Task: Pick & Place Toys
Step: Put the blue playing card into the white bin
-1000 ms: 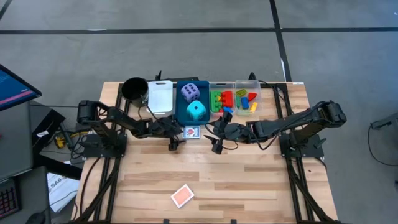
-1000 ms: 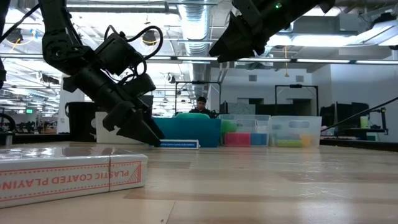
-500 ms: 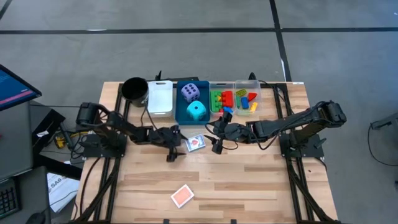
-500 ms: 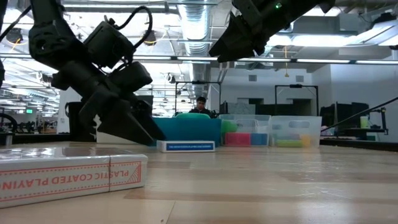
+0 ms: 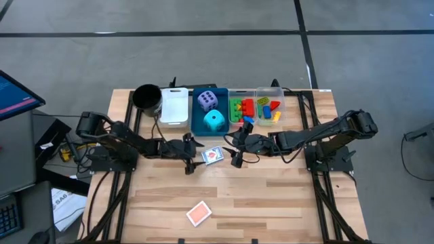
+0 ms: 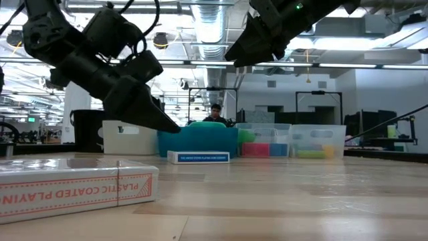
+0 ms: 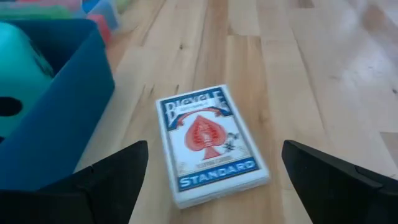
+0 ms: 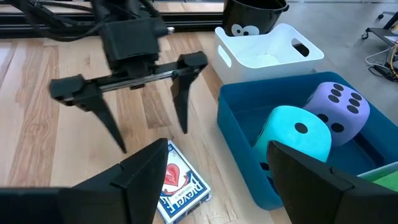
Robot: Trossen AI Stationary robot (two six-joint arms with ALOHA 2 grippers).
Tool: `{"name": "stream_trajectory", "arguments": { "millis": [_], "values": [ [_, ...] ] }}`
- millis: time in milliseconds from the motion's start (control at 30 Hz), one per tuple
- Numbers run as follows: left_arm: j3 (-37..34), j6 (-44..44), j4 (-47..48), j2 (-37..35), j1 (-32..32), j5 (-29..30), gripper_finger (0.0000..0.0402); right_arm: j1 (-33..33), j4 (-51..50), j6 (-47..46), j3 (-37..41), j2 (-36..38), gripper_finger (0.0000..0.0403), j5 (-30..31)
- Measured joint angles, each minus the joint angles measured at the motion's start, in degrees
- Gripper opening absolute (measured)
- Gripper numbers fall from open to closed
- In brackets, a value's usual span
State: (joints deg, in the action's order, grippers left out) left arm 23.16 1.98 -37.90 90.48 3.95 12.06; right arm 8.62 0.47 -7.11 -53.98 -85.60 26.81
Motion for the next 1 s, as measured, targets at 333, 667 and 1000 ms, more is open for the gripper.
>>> {"name": "stream_trajectory", "arguments": {
  "millis": [333,667,1000],
  "values": [
    [0.07,6.49,-0.38,0.00,7.87,15.71,0.0363,0.00,0.00,-1.70,0.01,0.00,0.0269,0.02],
    [3.27,10.49,0.91,5.25,10.11,17.02,0.0363,0.37,-0.02,-3.43,0.02,0.00,0.0269,0.02],
    [7.18,10.57,0.77,13.63,9.80,18.59,0.0363,1.62,-0.02,-3.50,0.02,0.00,0.0269,0.02]
  ]
}}
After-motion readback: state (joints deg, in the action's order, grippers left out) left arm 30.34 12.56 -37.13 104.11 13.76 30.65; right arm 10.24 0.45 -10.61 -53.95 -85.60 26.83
